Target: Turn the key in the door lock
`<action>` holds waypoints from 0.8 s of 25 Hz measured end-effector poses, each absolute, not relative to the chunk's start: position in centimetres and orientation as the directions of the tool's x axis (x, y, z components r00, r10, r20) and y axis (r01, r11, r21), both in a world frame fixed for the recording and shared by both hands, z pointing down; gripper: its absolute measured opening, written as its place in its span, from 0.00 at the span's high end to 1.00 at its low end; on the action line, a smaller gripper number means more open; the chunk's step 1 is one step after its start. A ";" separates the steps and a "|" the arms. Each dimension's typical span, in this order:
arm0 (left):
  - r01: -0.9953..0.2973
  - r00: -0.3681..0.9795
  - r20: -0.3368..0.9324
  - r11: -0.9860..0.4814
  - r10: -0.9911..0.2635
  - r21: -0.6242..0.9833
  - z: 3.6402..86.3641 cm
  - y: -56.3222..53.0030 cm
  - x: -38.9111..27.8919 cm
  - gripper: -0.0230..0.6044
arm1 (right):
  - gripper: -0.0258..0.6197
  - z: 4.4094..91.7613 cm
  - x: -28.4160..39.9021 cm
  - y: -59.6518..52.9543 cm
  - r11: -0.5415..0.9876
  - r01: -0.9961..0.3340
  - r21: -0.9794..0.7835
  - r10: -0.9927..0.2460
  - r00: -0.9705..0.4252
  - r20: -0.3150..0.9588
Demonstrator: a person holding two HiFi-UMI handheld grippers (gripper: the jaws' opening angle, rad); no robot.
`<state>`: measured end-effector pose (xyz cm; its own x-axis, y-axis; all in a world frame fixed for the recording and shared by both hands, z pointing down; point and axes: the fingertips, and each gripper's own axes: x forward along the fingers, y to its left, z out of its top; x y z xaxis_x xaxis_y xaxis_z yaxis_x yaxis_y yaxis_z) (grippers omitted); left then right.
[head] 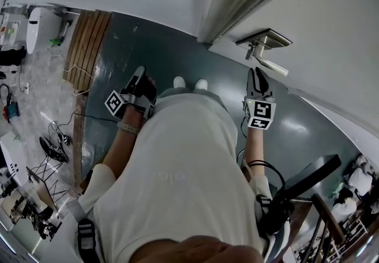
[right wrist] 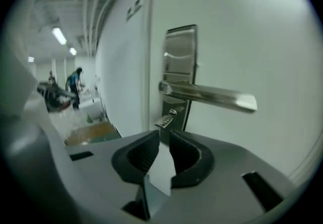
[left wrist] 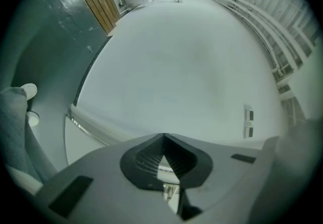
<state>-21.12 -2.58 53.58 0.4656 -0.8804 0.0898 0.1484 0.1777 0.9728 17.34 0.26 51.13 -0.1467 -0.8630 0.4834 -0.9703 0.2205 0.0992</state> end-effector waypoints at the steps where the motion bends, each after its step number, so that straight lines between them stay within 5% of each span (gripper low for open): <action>1: 0.147 0.469 0.090 0.178 -0.879 0.973 53.5 -2.5 -21.1 0.95 | 0.89 51.0 16.9 0.2 0.247 -0.945 0.213 -0.861 -0.113 0.495; 7: 0.147 0.456 0.091 0.176 -0.885 0.973 53.6 -1.9 -21.5 0.95 | 0.86 51.7 15.3 -0.7 0.359 -0.667 0.653 -0.867 0.021 0.497; 20: 0.137 0.388 0.106 0.171 -0.916 0.976 54.1 -0.7 -24.2 0.95 | 0.80 53.4 15.8 -4.9 0.286 -0.512 0.810 -0.899 0.149 0.411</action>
<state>-24.17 -0.70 54.11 0.3879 -0.9156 0.1060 0.1371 0.1711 0.9757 15.82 -4.94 53.44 0.1489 -0.8993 0.4112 -0.5122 0.2856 0.8100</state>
